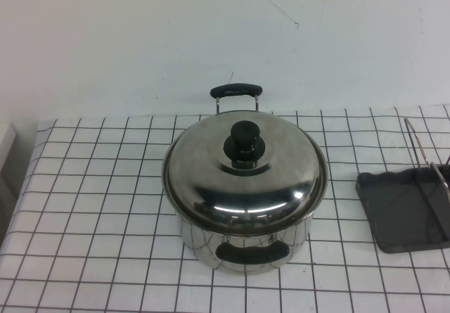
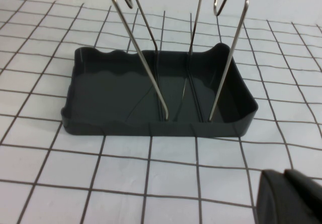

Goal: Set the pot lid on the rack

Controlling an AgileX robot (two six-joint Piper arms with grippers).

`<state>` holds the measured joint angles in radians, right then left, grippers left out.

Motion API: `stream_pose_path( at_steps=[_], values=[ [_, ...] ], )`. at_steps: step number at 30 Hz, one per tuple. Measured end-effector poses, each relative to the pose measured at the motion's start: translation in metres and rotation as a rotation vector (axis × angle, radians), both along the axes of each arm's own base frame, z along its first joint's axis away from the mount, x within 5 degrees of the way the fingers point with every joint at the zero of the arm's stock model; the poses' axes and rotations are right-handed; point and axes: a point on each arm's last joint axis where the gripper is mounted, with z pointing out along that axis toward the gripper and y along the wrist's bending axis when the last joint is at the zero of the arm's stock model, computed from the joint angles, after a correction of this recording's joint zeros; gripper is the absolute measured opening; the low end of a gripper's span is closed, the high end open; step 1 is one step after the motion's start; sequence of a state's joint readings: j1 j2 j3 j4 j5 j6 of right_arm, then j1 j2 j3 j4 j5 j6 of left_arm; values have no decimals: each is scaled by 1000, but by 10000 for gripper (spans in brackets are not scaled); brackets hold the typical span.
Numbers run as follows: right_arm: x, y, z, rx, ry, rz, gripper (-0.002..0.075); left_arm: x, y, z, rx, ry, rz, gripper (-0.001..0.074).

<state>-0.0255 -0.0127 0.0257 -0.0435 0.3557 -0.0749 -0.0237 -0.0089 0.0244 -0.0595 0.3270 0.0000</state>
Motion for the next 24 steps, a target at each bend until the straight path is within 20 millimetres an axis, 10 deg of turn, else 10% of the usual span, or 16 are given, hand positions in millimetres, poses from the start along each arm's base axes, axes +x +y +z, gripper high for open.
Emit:
stream_pose_path(
  at_steps=[6, 16, 24],
  values=[
    [0, 0, 0, 0, 0, 0, -3, 0, -2, 1, -60, -4, -1, -3],
    [0, 0, 0, 0, 0, 0, -3, 1, -15, 15, -837, -64, 11, -3],
    [0, 0, 0, 0, 0, 0, -3, 2, -13, 19, -889, -108, 29, -3]
  ],
)
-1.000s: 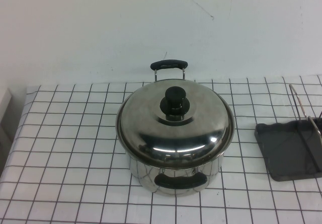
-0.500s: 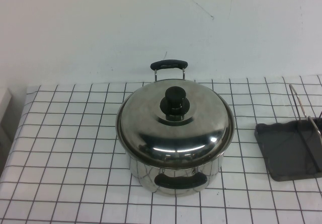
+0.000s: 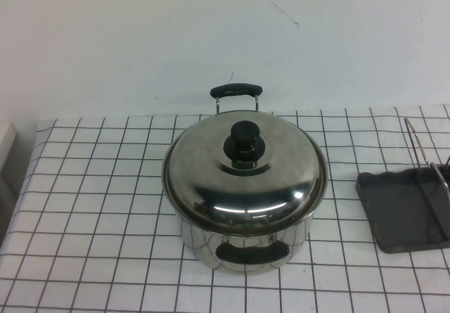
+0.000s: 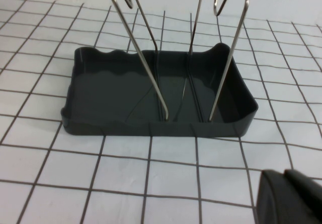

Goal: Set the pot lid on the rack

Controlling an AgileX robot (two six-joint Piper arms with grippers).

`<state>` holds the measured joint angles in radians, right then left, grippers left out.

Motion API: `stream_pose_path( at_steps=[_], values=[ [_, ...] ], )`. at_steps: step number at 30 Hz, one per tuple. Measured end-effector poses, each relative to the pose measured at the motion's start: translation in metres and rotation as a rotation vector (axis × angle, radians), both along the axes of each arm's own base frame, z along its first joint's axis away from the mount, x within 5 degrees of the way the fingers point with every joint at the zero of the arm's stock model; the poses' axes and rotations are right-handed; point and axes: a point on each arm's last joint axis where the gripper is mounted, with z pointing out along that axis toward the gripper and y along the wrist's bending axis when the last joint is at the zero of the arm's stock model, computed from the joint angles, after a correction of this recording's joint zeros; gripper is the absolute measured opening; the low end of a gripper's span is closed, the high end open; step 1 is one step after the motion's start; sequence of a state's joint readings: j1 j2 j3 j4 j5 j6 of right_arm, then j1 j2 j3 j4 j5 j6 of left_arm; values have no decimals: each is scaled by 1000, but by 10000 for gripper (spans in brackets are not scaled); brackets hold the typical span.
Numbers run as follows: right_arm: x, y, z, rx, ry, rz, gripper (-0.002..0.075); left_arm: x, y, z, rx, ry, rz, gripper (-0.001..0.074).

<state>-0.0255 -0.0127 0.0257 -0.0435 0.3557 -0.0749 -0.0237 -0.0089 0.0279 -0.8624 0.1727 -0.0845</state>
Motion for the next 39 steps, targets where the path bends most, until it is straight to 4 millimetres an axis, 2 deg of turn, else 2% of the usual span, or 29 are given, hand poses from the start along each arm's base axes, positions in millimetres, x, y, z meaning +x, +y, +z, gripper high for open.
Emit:
stream_pose_path(
  at_steps=[3, 5, 10, 13, 19, 25, 29, 35, 39],
  values=[
    [0, 0, 0, 0, 0, 0, -3, 0, -1, 0, 24, 0, -14, -3],
    [0, 0, 0, 0, 0, 0, -3, -2, -4, 4, 113, -12, -54, -3],
    [0, 0, 0, 0, 0, 0, -3, -9, -5, 45, 324, -147, -62, -3],
    [0, 0, 0, 0, 0, 0, -3, -8, -2, 66, 470, -167, -35, -3],
    [0, 0, 0, 0, 0, 0, -3, 16, 2, 95, 638, -78, -26, -3],
    [0, 0, 0, 0, 0, 0, -3, 47, -1, 106, 693, -59, -55, -3],
    [0, 0, 0, 0, 0, 0, -3, 62, -22, 112, 728, -155, -183, -3],
    [0, 0, 0, 0, 0, 0, -3, 88, -76, 121, 794, -228, -456, 1],
    [0, 0, 0, 0, 0, 0, -3, 109, -104, 124, 824, -252, -530, 78]
  ],
)
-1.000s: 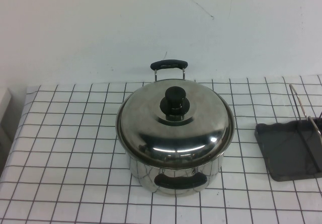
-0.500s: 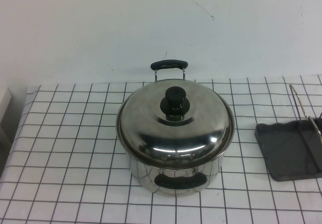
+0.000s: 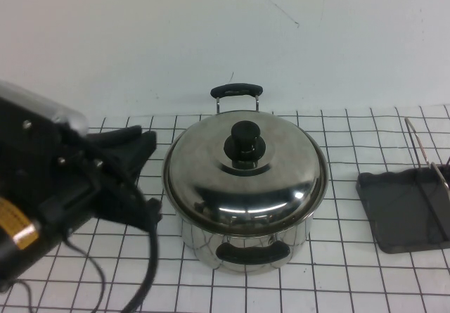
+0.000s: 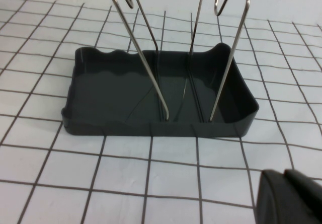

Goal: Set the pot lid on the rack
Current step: Open the pot

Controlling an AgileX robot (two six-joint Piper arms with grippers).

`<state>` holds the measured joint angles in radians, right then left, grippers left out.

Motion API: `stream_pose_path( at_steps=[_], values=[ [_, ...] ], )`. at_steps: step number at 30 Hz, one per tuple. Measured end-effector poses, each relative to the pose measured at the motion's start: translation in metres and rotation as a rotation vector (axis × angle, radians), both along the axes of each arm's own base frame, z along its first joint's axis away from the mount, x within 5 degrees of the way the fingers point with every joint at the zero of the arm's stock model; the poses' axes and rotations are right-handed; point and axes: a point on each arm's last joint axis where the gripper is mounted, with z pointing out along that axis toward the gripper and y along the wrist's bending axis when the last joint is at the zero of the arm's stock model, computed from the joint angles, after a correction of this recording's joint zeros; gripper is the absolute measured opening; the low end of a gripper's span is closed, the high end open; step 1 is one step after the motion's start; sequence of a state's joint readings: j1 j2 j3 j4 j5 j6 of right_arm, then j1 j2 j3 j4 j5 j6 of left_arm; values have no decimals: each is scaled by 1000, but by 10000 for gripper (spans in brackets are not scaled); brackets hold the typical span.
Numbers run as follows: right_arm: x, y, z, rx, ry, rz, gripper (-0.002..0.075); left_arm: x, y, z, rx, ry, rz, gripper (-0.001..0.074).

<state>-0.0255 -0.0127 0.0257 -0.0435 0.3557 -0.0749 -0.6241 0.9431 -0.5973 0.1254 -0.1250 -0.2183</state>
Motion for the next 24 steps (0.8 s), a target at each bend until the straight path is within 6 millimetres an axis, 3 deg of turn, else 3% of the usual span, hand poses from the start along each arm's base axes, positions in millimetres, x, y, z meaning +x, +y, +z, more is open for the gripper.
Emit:
stream_pose_path(
  at_steps=[5, 8, 15, 24],
  values=[
    [0, 0, 0, 0, 0, 0, -3, 30, -28, -7, 21, 17, -32, 370],
    [0, 0, 0, 0, 0, 0, -3, 43, -40, -20, 32, 52, -38, 489],
    [0, 0, 0, 0, 0, 0, -3, 59, -55, -36, -4, 41, -61, 535],
    [0, 0, 0, 0, 0, 0, -3, 62, -58, -35, -38, 13, -70, 536]
  ],
)
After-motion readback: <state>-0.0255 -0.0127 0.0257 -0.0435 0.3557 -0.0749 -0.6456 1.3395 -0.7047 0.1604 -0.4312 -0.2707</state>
